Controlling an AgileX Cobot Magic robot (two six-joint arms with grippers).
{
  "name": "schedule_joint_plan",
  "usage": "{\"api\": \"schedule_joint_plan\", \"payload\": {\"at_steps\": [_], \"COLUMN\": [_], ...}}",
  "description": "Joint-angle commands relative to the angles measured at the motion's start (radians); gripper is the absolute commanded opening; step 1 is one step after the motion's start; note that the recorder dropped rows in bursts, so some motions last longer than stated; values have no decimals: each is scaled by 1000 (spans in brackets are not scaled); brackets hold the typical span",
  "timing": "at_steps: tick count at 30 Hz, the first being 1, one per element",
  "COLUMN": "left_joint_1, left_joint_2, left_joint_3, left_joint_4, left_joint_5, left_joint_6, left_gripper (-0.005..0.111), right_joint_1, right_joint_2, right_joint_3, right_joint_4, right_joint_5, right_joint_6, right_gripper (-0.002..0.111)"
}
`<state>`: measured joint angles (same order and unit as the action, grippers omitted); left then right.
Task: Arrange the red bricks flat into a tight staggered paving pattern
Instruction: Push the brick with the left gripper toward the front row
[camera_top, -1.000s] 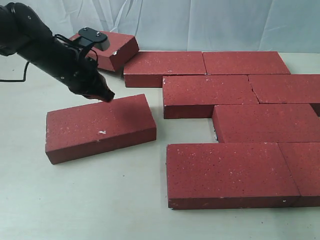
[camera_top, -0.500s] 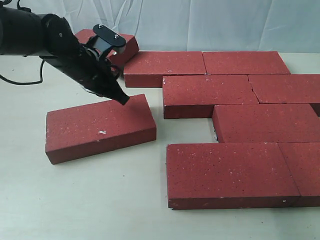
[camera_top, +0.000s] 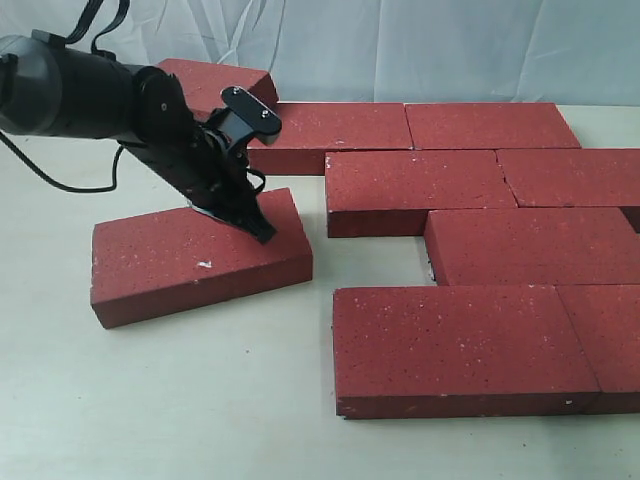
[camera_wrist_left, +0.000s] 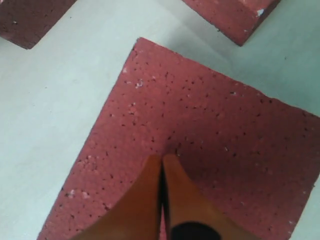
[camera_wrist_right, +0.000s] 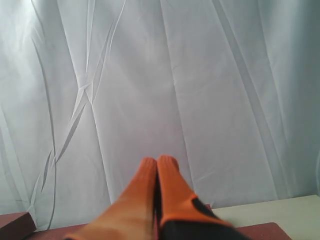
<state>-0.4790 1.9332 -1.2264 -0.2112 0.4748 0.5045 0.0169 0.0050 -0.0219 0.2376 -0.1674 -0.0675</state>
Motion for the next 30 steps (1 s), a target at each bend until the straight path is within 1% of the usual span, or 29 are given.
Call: {"api": "schedule_joint_plan", "payload": {"at_steps": [1,12,18,26,30], "left_joint_1": [-13,-13,-13,-13,-13], "left_joint_2": [-2,-2,-2,-2,-2], "left_joint_3": [1,1,3,55,55], "left_joint_4": [9,9,9,9,9], "left_joint_5": [-5,46,51,42,76], "left_joint_6": [-7,-4,-4,-4,10], "left_gripper": [0,0,0,0,0], "right_joint_1": [-4,-4,-4,-4,-4], "right_joint_2": [-5,-5,-5,-5,-5], "right_joint_3": [-9,-9,-9,-9,-9], "right_joint_4": [-1,-1,-1,-1,-1], "right_joint_5": [0,0,0,0,0], "right_joint_6": [1,1,1,1,1], "right_gripper": [-1,-1,-1,-1,-1]}}
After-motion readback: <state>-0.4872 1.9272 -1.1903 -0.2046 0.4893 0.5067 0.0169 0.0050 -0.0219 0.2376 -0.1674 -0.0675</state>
